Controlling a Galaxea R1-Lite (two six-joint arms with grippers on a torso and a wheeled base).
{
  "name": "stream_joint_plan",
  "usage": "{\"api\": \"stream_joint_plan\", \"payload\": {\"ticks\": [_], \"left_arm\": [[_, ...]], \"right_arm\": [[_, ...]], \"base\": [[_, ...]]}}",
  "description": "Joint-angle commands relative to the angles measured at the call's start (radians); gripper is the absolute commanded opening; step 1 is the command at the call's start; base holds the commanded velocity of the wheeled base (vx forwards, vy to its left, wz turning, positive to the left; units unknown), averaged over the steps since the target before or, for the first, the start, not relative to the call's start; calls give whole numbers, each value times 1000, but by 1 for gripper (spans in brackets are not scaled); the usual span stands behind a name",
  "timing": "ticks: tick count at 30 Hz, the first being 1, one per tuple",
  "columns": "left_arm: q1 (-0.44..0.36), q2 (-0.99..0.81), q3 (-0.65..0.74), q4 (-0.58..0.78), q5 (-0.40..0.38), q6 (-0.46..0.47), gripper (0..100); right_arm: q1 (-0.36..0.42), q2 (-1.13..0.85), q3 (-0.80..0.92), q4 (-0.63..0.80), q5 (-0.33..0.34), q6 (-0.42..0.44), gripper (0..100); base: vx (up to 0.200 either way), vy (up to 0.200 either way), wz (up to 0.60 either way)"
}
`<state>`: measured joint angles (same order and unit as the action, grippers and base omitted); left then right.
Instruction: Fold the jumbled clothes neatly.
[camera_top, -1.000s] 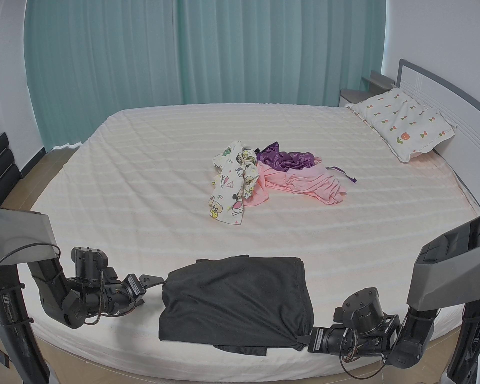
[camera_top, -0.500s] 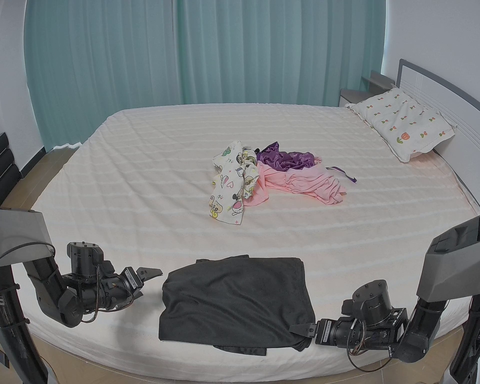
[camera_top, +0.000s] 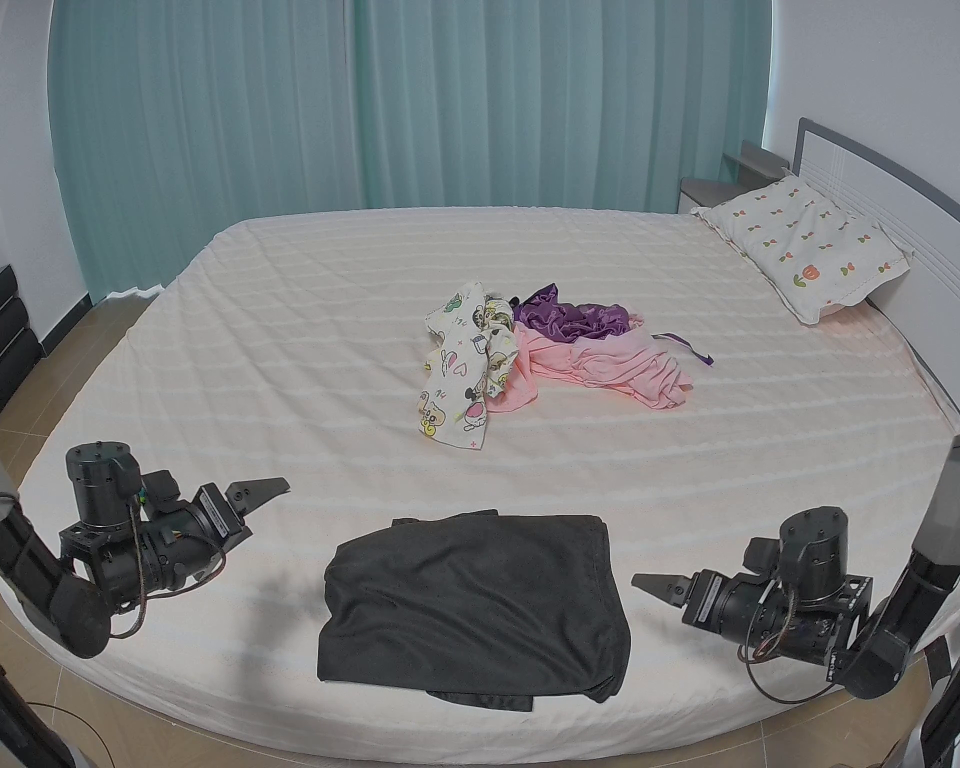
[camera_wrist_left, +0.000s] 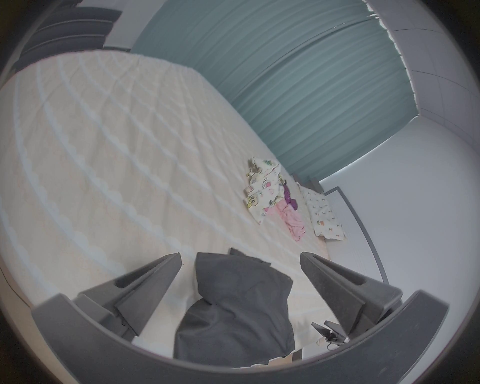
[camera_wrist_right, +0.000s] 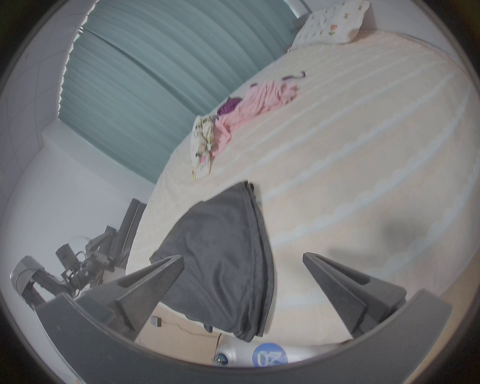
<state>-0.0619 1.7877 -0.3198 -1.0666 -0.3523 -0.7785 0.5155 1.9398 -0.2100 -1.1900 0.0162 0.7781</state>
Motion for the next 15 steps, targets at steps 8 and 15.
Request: {"api": "stream_joint_plan", "payload": {"ticks": [8, 15], "left_arm": [[4, -542, 38, 309, 133, 81, 100], [-3, -853, 31, 583, 311, 275, 100]], "right_arm": [[-66, -470, 127, 0, -68, -76, 100], [-89, -766, 210, 50, -125, -306, 100]], "base": [[0, 0, 0], [0, 0, 0]]}}
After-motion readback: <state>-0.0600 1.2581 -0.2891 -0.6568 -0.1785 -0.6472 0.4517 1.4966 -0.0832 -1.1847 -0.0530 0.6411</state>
